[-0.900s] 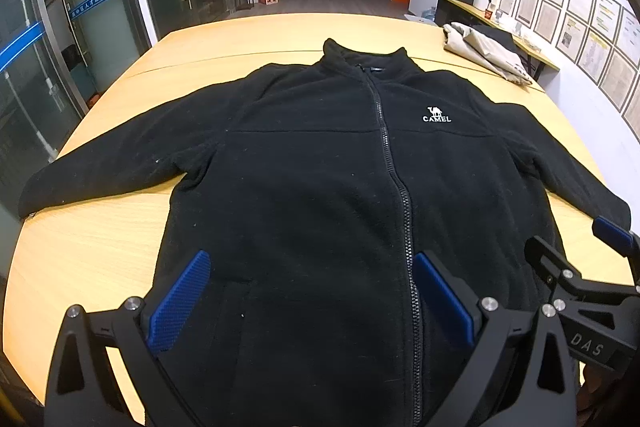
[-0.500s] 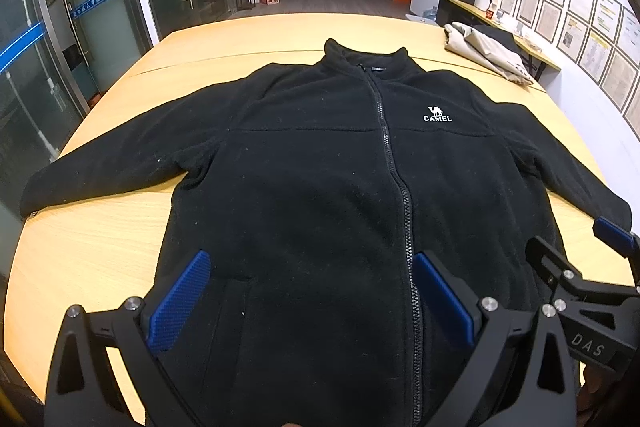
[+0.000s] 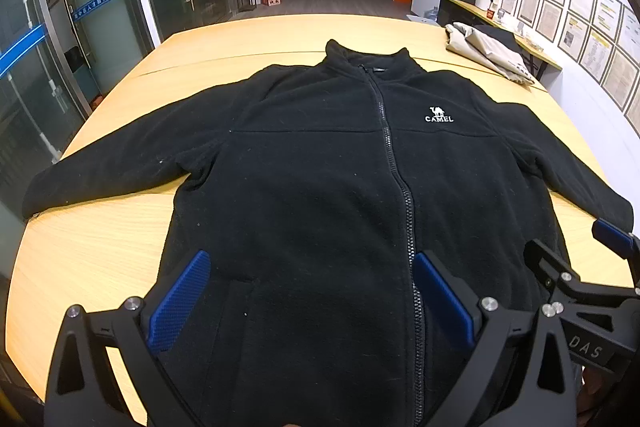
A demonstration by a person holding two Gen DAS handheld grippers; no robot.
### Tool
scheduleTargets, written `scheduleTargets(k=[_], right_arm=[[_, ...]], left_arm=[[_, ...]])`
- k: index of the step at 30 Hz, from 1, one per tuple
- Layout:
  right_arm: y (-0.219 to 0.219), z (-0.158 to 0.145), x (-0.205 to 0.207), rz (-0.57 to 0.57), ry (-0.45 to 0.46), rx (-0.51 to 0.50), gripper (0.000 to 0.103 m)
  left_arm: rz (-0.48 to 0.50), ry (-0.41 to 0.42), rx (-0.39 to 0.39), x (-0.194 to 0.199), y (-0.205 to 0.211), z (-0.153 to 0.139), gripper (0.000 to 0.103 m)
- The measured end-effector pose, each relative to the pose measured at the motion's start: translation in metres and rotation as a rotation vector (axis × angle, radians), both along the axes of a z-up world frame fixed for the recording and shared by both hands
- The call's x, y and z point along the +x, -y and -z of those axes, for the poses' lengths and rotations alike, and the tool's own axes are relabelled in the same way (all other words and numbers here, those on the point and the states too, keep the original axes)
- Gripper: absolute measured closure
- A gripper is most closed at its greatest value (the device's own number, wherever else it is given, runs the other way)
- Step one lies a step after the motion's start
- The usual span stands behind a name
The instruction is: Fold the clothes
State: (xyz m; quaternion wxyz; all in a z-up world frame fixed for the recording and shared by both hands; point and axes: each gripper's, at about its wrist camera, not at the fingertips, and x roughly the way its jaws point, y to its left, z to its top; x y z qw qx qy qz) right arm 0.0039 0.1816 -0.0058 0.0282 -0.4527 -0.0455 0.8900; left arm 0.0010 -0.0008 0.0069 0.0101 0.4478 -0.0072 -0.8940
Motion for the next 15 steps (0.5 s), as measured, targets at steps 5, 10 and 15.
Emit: scheduleTargets(k=[5, 10, 15], right_arm=[[0.0015, 0.0011, -0.0007, -0.002, 0.000, 0.003, 0.000], [0.0014, 0.0014, -0.0005, -0.002, 0.001, 0.003, 0.000], [0.0014, 0.0024, -0.0009, -0.002, 0.004, 0.004, 0.000]], left_arm=[[-0.001, 0.002, 0.004, -0.0015, 0.0008, 0.0019, 0.000], [-0.007, 0.001, 0.002, -0.0012, 0.0010, 0.0016, 0.000], [-0.006, 0.004, 0.002, -0.0016, 0.0008, 0.0041, 0.000]])
